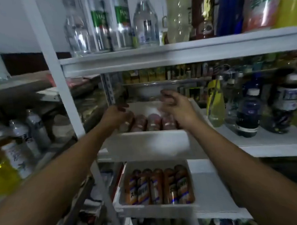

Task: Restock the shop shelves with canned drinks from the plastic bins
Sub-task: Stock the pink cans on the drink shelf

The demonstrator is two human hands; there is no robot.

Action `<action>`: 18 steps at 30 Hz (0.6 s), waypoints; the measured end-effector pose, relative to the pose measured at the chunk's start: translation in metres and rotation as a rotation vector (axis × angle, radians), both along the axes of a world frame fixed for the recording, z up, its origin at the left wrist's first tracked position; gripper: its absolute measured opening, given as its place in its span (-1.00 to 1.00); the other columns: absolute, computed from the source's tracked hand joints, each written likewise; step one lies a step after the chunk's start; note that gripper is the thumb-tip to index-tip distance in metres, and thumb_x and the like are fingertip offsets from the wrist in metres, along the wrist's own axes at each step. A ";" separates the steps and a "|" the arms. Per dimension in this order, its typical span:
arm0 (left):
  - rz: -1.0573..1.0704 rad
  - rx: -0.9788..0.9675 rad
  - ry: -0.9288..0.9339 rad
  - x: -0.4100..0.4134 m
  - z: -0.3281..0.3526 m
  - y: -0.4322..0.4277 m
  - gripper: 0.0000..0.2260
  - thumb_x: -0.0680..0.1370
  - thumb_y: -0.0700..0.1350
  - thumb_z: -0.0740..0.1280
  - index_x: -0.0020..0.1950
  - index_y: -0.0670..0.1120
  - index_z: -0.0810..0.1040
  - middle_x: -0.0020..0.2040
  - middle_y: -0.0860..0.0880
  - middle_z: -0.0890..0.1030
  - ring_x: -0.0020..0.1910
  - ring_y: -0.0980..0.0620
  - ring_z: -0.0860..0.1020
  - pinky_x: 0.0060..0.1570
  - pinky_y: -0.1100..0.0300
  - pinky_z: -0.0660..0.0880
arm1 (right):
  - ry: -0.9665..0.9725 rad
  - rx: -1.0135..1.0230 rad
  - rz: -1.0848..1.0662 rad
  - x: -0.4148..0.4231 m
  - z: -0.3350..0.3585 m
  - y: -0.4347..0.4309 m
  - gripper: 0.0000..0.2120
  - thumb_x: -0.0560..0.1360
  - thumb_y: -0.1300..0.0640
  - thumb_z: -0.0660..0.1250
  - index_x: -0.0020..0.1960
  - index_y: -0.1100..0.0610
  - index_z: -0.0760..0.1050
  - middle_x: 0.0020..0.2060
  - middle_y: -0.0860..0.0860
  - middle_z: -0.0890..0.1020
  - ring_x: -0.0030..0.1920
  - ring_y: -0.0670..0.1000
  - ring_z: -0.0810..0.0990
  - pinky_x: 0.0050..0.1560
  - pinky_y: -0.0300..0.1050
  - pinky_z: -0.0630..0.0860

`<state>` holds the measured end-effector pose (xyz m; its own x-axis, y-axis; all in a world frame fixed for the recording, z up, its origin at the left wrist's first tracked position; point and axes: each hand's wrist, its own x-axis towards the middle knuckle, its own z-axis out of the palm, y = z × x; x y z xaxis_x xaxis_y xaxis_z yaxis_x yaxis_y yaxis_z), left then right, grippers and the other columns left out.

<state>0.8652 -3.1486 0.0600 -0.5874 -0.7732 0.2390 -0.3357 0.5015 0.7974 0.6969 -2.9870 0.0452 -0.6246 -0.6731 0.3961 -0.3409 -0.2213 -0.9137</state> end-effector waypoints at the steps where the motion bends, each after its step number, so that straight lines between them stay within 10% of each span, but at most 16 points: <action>1: 0.005 -0.034 -0.048 -0.001 0.000 -0.001 -0.60 0.47 -0.10 0.49 0.29 -0.09 0.57 0.04 -0.02 0.60 -0.14 0.04 0.60 -0.22 0.16 0.58 | 0.010 0.002 0.000 -0.001 -0.001 -0.002 -0.54 0.40 0.27 0.53 0.21 -0.06 0.53 0.12 0.08 0.68 0.18 0.10 0.65 0.27 0.22 0.55; 8: 0.046 -0.286 -0.559 -0.028 -0.008 -0.006 -0.62 0.65 0.08 0.13 0.34 -0.09 0.51 0.34 -0.18 0.55 0.29 -0.21 0.52 0.28 -0.04 0.49 | -0.015 -0.012 0.002 -0.005 -0.004 -0.007 -0.51 0.43 0.36 0.50 0.31 0.09 0.52 0.15 0.14 0.67 0.14 0.03 0.66 0.26 0.12 0.58; 14: 0.024 -0.467 -0.953 -0.051 0.000 -0.017 -0.61 0.54 0.07 0.38 0.30 -0.09 0.54 0.24 -0.15 0.57 0.16 -0.17 0.56 0.17 -0.04 0.56 | -0.018 -0.022 -0.010 -0.006 -0.006 -0.007 -0.51 0.43 0.32 0.52 0.29 0.04 0.53 0.13 0.06 0.68 0.17 -0.04 0.64 0.29 0.09 0.56; 18: 0.149 -0.461 -0.883 -0.053 -0.001 -0.022 -0.60 0.60 -0.04 0.38 0.37 -0.19 0.48 0.31 -0.20 0.51 0.30 -0.18 0.50 0.24 0.05 0.51 | -0.022 -0.016 -0.005 -0.007 -0.007 -0.006 -0.53 0.44 0.28 0.52 0.28 -0.02 0.54 0.11 0.00 0.69 0.19 -0.04 0.64 0.30 0.08 0.56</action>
<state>0.8124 -3.1707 0.0593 -0.6033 -0.7953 0.0593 -0.7974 0.6028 -0.0286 0.6896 -2.9932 0.0386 -0.6367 -0.6636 0.3928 -0.3224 -0.2338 -0.9173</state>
